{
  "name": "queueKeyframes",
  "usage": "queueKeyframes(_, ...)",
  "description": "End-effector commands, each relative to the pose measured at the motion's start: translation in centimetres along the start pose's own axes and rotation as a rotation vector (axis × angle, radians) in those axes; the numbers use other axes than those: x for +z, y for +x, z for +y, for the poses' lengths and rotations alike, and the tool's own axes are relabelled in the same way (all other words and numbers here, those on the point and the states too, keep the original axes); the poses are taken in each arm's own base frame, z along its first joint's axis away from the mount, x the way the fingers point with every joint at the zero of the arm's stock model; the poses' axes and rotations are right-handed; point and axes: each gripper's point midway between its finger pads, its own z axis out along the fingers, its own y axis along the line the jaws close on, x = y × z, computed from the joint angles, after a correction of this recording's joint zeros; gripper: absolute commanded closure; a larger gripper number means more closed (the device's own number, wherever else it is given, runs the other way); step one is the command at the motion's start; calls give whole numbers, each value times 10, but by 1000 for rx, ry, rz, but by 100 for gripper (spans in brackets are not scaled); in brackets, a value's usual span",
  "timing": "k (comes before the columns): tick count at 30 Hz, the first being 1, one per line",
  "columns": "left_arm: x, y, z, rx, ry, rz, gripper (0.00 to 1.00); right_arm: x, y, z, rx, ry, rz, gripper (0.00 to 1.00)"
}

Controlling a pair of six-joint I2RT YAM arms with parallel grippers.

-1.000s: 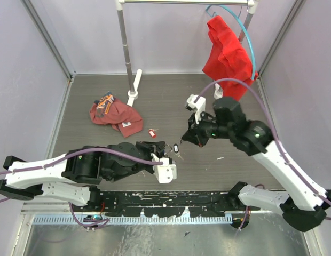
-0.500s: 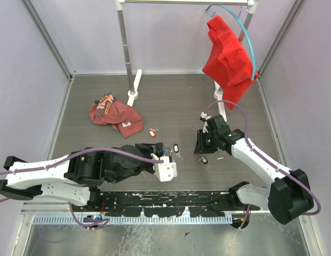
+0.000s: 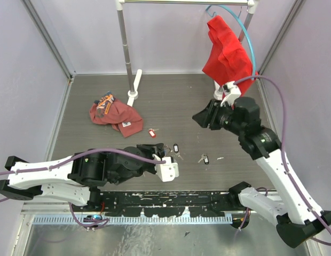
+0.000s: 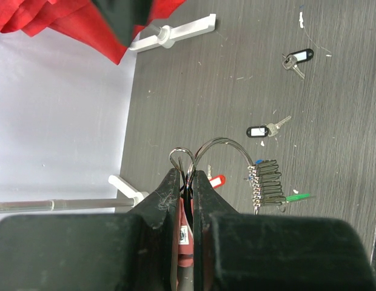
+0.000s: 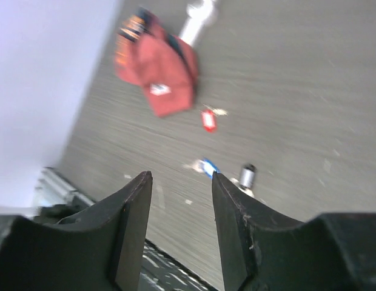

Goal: Put the keys on the keyring

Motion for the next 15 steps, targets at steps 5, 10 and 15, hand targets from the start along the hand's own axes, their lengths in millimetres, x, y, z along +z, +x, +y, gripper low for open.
queueKeyframes(5,6,-6,16,-60,-60,-25,100,-52,-26,101,39,-298,-5,50)
queueKeyframes(10,12,0,19,-68,-61,0,100,-57,-9,143,17,-360,18,50)
queueKeyframes(15,12,1,21,-72,-62,7,100,-60,-2,157,18,-400,40,50)
